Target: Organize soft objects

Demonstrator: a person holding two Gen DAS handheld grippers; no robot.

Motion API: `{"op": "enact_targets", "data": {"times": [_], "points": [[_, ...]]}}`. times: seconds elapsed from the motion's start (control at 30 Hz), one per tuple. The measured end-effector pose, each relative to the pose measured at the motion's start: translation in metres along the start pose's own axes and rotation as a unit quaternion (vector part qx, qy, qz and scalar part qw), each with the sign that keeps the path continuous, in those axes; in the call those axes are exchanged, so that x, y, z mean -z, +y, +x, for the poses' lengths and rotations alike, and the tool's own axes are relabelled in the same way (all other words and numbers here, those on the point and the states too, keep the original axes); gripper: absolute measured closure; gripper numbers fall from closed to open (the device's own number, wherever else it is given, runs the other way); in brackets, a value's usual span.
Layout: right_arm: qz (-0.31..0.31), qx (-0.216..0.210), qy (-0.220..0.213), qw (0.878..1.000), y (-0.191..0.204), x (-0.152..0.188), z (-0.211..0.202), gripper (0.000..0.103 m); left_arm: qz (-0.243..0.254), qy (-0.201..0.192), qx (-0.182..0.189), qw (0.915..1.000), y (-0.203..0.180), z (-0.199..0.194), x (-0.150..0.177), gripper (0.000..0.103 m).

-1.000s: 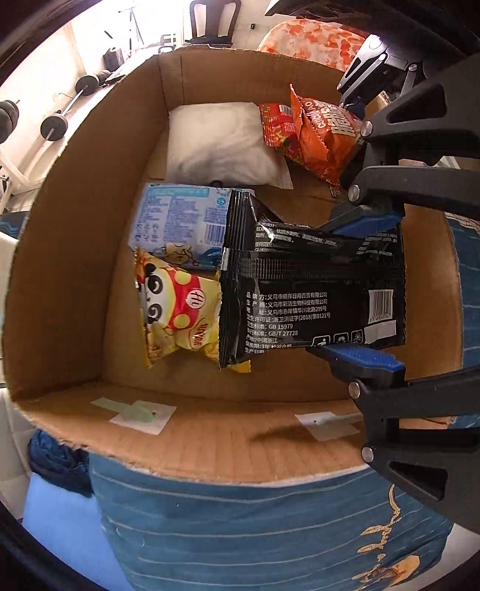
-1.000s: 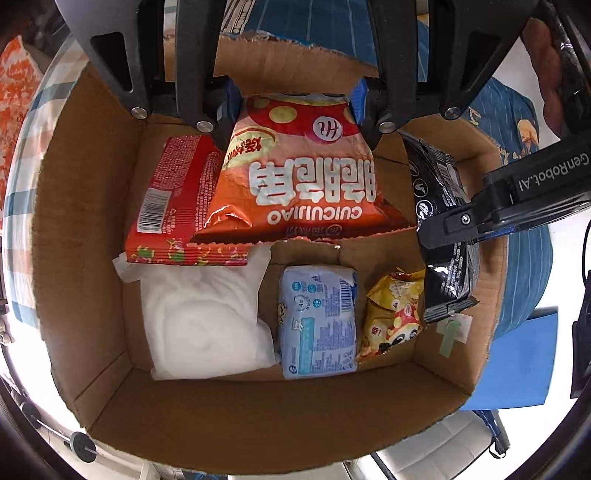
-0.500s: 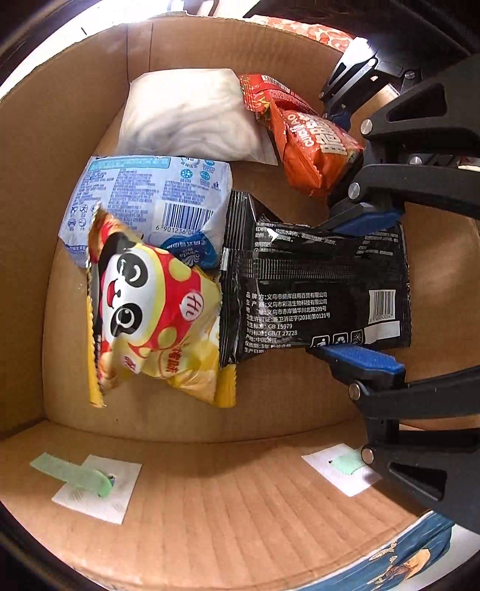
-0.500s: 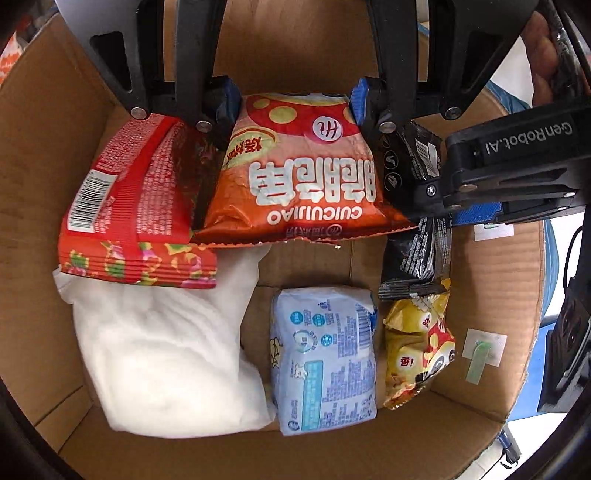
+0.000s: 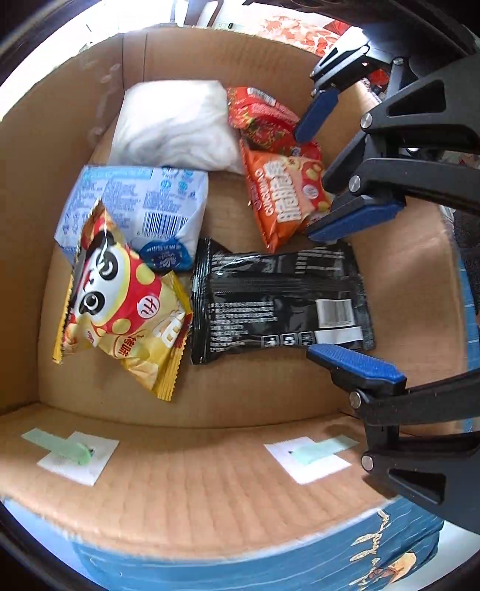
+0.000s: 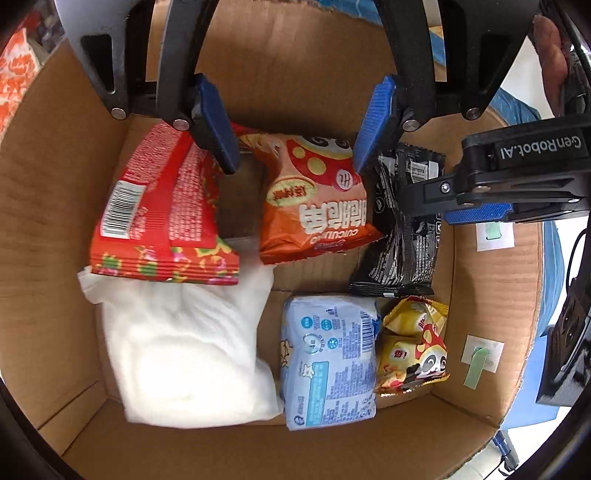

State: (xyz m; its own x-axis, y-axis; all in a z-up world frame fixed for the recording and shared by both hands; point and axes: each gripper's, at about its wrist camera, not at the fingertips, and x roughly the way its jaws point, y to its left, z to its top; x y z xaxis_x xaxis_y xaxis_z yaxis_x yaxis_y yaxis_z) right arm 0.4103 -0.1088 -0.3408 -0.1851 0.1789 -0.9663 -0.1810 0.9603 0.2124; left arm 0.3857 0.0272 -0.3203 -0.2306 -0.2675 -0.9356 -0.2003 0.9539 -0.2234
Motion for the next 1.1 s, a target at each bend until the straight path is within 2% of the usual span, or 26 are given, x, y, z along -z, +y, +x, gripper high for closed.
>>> {"op": "enact_targets", "data": {"times": [0.13,0.27,0.33,0.37,0.5,0.53,0.57,0.6,0.63,0.77,0.83,0.93,1.1], "points": [[-0.006,0.014,-0.011,1.000,-0.007,0.007,-0.019,0.037,0.008,-0.023,-0.011,0.9996,-0.007,-0.008,0.013,0.047],[-0.007,0.025,-0.028,0.999,-0.014,0.015,-0.037,0.037,0.019,-0.067,-0.035,0.9969,-0.012,-0.029,0.036,0.047],[-0.006,0.028,-0.037,0.999,-0.018,0.020,-0.048,0.037,0.020,-0.093,-0.042,0.9946,-0.014,-0.039,0.046,0.042],[-0.006,0.030,-0.042,0.999,-0.018,0.024,-0.053,0.037,0.021,-0.105,-0.043,0.9933,-0.016,-0.044,0.052,0.036],[-0.004,0.036,-0.058,0.998,-0.021,0.035,-0.074,0.037,0.027,-0.152,-0.054,0.9865,-0.026,-0.065,0.069,0.033],[-0.003,0.034,-0.060,0.998,-0.023,0.038,-0.078,0.036,0.030,-0.163,-0.058,0.9844,-0.029,-0.069,0.075,0.029],[-0.001,0.034,-0.063,0.997,-0.023,0.038,-0.080,0.036,0.032,-0.171,-0.061,0.9828,-0.031,-0.075,0.076,0.018],[-0.001,0.034,-0.067,0.997,-0.024,0.043,-0.085,0.032,0.033,-0.180,-0.063,0.9811,-0.035,-0.080,0.079,0.011],[0.000,0.035,-0.072,0.997,-0.025,0.045,-0.091,0.027,0.034,-0.188,-0.065,0.9795,-0.036,-0.087,0.078,0.010],[0.003,0.041,-0.092,0.995,-0.019,0.059,-0.105,0.022,0.034,-0.216,-0.073,0.9730,-0.041,-0.104,0.093,0.003],[0.006,0.042,-0.101,0.994,-0.020,0.065,-0.112,0.008,0.033,-0.223,-0.075,0.9713,-0.040,-0.113,0.095,0.002],[0.013,0.050,-0.117,0.992,-0.022,0.070,-0.123,0.000,0.031,-0.235,-0.073,0.9687,-0.040,-0.127,0.103,0.002],[0.024,0.056,-0.136,0.989,-0.024,0.080,-0.139,0.000,0.025,-0.251,-0.074,0.9649,-0.044,-0.135,0.118,0.002]]}}
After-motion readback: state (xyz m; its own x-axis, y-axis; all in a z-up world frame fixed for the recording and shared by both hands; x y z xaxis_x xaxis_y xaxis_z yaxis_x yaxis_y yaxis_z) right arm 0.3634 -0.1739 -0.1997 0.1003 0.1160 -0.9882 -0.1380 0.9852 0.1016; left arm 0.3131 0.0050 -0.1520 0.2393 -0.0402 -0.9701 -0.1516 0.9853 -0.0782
